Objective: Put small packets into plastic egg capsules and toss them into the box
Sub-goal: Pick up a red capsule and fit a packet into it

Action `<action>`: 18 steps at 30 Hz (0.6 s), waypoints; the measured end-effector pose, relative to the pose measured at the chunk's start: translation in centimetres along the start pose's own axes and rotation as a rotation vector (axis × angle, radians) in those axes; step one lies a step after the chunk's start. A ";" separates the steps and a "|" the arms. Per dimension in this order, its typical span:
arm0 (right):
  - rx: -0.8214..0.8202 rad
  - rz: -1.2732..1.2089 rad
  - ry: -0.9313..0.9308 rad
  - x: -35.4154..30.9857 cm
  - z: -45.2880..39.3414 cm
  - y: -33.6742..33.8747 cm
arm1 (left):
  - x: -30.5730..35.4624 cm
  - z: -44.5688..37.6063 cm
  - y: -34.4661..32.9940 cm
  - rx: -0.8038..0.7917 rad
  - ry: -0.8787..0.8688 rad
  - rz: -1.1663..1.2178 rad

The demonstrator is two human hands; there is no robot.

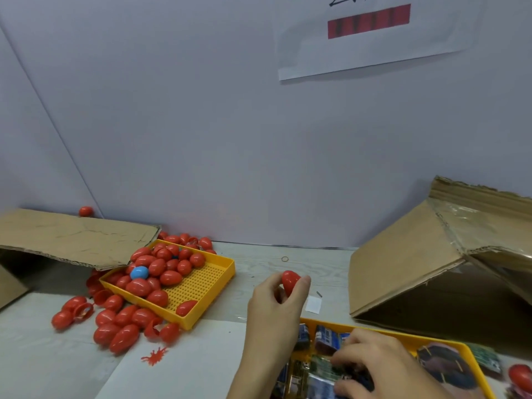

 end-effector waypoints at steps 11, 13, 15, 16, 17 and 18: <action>0.001 0.030 0.003 0.5 0.1 -0.4 | 0.0 -0.6 -0.2 -0.025 -0.027 0.006; 0.021 0.032 0.021 0.2 0.1 -0.2 | -0.1 -0.6 -0.2 -0.025 -0.021 0.007; 0.059 0.021 0.036 0.0 0.2 0.0 | -0.2 -0.6 -0.2 -0.023 -0.013 0.009; 0.078 0.010 0.039 0.0 0.3 0.2 | -0.2 -0.6 -0.2 -0.024 -0.012 0.011; 0.091 0.003 0.041 0.0 0.4 0.2 | -0.2 -0.6 -0.2 -0.024 -0.010 0.012; 0.100 0.000 0.042 0.0 0.4 0.3 | -0.2 -0.6 -0.2 -0.025 -0.007 0.013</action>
Point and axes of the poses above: each hand's wrist, its own z-axis away from the middle knuckle, its own y-axis out of the back of the hand, x = y × z, the point moved 8 cm from there along -z, towards the middle knuckle, and after that the axes turned 5 degrees about -z, right-handed, at the moved point
